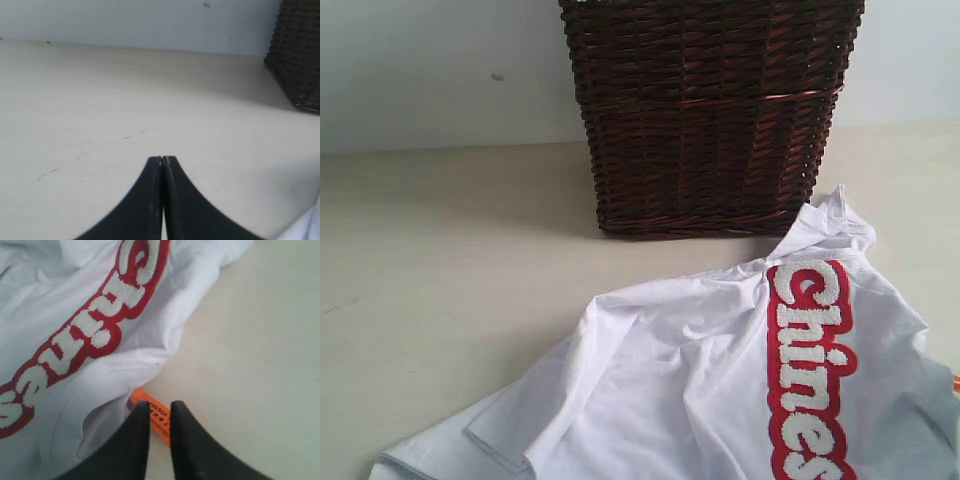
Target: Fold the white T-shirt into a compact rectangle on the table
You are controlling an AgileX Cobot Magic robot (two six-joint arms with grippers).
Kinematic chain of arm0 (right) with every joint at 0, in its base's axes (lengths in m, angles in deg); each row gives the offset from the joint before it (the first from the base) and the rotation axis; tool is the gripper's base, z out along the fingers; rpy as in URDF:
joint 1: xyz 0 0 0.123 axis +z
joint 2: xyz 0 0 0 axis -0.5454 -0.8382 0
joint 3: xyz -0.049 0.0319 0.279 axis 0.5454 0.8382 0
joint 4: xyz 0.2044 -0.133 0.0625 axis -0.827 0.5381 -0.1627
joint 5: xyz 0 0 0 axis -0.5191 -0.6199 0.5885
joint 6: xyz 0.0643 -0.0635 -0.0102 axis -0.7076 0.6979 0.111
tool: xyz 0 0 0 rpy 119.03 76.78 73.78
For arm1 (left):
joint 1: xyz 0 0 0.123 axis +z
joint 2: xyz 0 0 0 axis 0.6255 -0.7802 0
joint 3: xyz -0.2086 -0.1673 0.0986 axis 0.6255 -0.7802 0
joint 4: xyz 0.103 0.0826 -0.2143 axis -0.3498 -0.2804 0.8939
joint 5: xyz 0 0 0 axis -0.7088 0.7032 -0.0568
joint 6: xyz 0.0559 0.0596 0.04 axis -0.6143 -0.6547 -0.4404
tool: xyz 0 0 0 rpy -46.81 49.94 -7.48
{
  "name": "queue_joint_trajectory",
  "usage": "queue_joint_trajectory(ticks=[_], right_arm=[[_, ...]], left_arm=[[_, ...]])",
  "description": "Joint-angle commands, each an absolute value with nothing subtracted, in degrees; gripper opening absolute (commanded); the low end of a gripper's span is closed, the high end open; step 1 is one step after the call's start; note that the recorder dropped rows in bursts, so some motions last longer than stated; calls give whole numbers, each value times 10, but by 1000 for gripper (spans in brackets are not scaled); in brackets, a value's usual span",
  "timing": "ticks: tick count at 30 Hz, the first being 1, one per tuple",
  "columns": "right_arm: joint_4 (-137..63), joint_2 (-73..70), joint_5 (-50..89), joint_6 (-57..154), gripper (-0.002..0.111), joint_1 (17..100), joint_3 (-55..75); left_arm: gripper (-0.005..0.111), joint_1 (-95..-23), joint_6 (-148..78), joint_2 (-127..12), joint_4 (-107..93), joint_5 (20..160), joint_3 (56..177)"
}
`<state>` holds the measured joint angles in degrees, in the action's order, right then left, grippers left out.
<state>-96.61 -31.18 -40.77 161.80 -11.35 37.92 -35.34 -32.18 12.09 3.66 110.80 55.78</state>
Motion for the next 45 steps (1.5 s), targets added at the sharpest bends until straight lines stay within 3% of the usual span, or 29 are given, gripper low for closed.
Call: queue_joint_trajectory(ticks=[1, 10, 21, 23, 27, 36, 43, 45], right_arm=[[-960, -341, -404, 1601, 46, -97, 377], [-937, -374, -305, 1552, 42, 57, 377], [-937, -379, -283, 1529, 42, 71, 377], [-943, -379, -279, 1527, 35, 71, 377], [-932, -374, -275, 1527, 1, 71, 377], [-894, -299, -233, 1473, 0, 71, 377], [-839, -259, -119, 1371, 0, 71, 377], [-839, -259, -102, 1372, 6, 71, 377]], left_arm=[[0, -356, -321, 125, 39, 1106, 559], [0, -356, -321, 125, 39, 1106, 559], [0, -356, -321, 125, 39, 1106, 559], [0, -356, -321, 125, 39, 1106, 559], [0, -356, -321, 125, 39, 1106, 559], [0, -356, -321, 125, 39, 1106, 559], [0, -356, -321, 125, 39, 1106, 559], [0, -356, -321, 125, 39, 1106, 559]])
